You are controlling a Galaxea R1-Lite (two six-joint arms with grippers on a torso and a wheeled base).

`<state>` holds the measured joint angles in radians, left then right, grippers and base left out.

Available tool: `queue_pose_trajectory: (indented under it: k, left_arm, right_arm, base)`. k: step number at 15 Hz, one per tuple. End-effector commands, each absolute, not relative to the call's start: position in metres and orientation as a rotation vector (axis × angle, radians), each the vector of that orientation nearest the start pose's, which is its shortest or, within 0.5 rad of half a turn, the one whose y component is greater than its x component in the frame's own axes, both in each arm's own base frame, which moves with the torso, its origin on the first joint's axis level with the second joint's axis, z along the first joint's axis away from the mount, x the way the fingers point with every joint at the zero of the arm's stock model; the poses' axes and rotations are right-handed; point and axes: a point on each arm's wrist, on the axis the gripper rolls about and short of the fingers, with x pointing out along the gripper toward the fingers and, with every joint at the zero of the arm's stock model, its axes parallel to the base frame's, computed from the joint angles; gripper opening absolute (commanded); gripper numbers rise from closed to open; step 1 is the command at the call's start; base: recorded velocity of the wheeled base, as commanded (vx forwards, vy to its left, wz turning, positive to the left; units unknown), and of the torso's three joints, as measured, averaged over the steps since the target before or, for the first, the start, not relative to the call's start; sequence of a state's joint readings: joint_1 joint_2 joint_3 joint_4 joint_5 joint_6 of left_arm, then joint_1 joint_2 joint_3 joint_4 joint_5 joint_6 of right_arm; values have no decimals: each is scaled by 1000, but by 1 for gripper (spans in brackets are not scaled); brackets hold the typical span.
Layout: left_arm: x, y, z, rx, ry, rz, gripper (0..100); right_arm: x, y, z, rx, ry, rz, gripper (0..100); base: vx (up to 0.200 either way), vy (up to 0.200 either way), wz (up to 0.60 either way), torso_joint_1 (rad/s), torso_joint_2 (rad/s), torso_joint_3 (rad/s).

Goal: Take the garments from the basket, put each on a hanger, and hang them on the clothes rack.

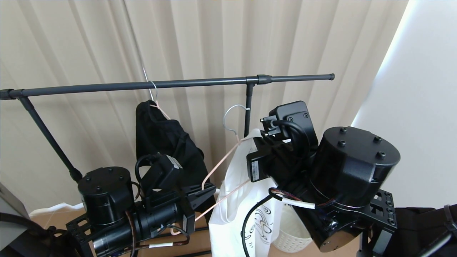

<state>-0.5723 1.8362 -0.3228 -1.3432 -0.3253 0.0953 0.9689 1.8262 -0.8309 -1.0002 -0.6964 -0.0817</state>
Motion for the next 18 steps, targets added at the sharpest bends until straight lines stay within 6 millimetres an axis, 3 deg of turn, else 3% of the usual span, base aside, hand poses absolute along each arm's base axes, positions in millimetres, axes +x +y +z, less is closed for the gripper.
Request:
queue_pose_trajectory:
  k: [1, 10, 13, 18]
  left_arm:
    - [217, -148, 104, 107, 117, -902, 0]
    - [219, -143, 108, 70, 48, -884, 0]
    - [224, -140, 103, 72, 67, -871, 0]
    - [226, -127, 98, 78, 83, -899, 0]
  right_arm:
    - [200, 262, 187, -78, -16, 267, 100]
    - [188, 245, 181, -156, 6, 345, 100]
    - [190, 213, 191, -237, -16, 405, 100]
    - [217, 131, 218, -313, 100, 655, 100]
  base:
    - [0, 0, 0, 0, 0, 0]
    - [0, 0, 0, 0, 0, 0]
    - [0, 0, 0, 0, 0, 0]
    - [0, 0, 0, 0, 0, 0]
